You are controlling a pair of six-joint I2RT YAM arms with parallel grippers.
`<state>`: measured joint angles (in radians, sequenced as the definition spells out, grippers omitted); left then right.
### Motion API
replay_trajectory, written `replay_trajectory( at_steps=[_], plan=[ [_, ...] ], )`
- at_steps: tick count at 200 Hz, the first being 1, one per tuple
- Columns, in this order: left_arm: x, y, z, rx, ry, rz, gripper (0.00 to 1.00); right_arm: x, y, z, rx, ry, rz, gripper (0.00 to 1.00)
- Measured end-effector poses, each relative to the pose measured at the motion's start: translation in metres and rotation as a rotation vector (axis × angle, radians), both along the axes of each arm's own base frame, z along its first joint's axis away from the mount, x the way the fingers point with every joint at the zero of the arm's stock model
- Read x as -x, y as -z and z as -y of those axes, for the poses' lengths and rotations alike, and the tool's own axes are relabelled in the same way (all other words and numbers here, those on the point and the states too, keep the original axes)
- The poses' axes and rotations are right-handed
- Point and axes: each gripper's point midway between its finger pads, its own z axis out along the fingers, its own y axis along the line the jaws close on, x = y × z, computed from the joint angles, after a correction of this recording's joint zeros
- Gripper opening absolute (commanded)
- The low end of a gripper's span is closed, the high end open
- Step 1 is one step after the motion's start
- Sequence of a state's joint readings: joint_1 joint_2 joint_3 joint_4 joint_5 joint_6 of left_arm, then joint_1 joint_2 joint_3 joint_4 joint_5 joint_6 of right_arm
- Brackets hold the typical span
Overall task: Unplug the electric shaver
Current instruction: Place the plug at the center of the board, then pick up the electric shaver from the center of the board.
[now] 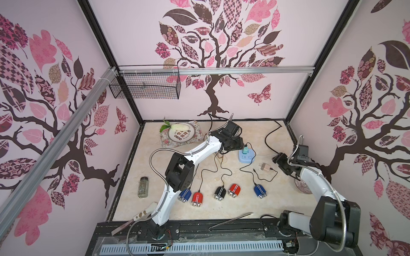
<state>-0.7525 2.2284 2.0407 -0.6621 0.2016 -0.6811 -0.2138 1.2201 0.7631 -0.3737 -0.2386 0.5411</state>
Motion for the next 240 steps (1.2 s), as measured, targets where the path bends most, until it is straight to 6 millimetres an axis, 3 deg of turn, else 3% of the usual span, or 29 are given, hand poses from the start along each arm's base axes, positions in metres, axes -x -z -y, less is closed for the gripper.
replay_trajectory(
  at_steps=[32, 64, 114, 150, 181, 218, 240],
  plan=[
    [0.023, -0.026, 0.008, -0.017, 0.023, 0.060, 0.65, -0.004, -0.031, -0.023, 0.046, -0.080, 0.070, 0.71],
    [0.069, -0.038, 0.016, -0.050, 0.077, 0.098, 0.74, 0.002, -0.044, -0.024, 0.065, -0.086, 0.102, 0.72],
    [0.150, 0.023, 0.037, -0.179, 0.186, 0.048, 0.80, 0.023, -0.042, -0.022, 0.090, -0.071, 0.130, 0.74],
    [0.192, 0.045, 0.059, -0.202, 0.253, 0.040, 0.81, 0.037, -0.037, -0.020, 0.103, -0.048, 0.153, 0.76],
    [0.208, 0.062, 0.073, -0.207, 0.275, 0.033, 0.82, 0.037, -0.042, -0.019, 0.108, -0.040, 0.173, 0.76],
    [0.213, 0.108, 0.073, -0.286, 0.283, -0.019, 0.82, 0.034, -0.042, -0.021, 0.095, -0.042, 0.177, 0.76],
    [0.208, 0.105, 0.085, -0.268, 0.287, -0.004, 0.82, 0.034, -0.042, -0.022, 0.091, -0.044, 0.177, 0.76]
  ],
)
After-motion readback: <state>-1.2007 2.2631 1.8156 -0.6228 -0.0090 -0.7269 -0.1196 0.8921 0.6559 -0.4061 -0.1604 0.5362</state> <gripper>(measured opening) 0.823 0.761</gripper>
